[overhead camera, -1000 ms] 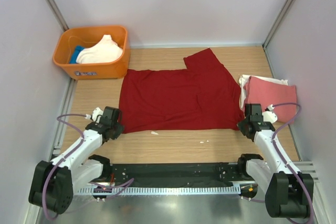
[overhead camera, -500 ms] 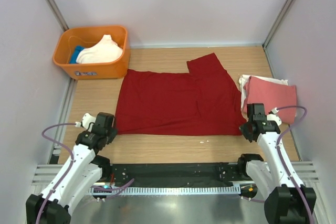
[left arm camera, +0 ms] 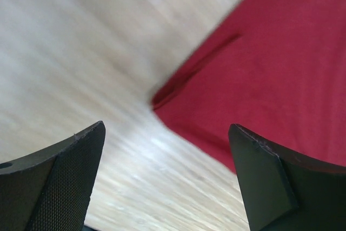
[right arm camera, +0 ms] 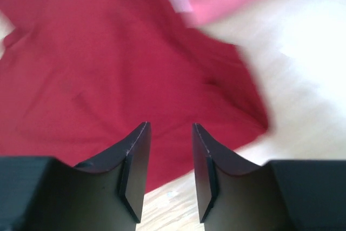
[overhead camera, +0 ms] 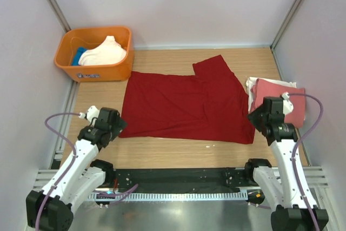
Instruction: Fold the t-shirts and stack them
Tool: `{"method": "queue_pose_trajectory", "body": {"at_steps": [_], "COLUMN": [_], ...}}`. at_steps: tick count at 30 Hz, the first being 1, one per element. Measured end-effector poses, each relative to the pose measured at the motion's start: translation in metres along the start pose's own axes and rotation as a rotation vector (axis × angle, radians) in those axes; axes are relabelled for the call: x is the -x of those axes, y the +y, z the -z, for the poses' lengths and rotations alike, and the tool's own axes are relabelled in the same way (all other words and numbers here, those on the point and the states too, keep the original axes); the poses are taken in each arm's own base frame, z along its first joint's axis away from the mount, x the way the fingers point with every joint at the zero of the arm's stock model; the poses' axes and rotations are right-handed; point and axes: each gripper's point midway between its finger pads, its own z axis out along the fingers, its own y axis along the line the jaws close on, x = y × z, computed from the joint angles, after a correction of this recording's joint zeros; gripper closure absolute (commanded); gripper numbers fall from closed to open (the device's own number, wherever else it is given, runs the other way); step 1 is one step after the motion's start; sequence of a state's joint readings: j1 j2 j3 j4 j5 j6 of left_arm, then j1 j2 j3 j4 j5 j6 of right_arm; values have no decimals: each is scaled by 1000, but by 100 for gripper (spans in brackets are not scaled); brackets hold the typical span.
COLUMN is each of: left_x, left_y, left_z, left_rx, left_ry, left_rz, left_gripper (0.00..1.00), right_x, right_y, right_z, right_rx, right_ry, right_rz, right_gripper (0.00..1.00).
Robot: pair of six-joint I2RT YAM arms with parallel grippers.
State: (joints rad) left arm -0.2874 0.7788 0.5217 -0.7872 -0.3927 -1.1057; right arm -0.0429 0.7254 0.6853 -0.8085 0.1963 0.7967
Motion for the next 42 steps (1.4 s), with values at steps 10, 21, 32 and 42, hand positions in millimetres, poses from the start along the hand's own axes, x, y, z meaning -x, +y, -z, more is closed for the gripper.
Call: {"method": "queue_pose_trajectory", "body": {"at_steps": [10, 21, 32, 42], "left_x": [25, 6, -1, -2], "left_y": [-84, -104, -93, -85], "left_z": [-11, -48, -76, -88], "left_rx": [-201, -180, -72, -13], "left_ry": [-9, 105, 128, 129], "left_rz": [-243, -393, -448, -486], "left_gripper": [27, 45, 53, 100], "right_x": [-83, -124, -109, -115], "right_y": [140, 190, 229, 224], "right_z": [-20, -38, -43, -55], "right_rx": [464, 575, 634, 611], "right_ry": [360, 419, 360, 378], "right_rz": [496, 636, 647, 665], "right_gripper": [66, 69, 69, 69]}}
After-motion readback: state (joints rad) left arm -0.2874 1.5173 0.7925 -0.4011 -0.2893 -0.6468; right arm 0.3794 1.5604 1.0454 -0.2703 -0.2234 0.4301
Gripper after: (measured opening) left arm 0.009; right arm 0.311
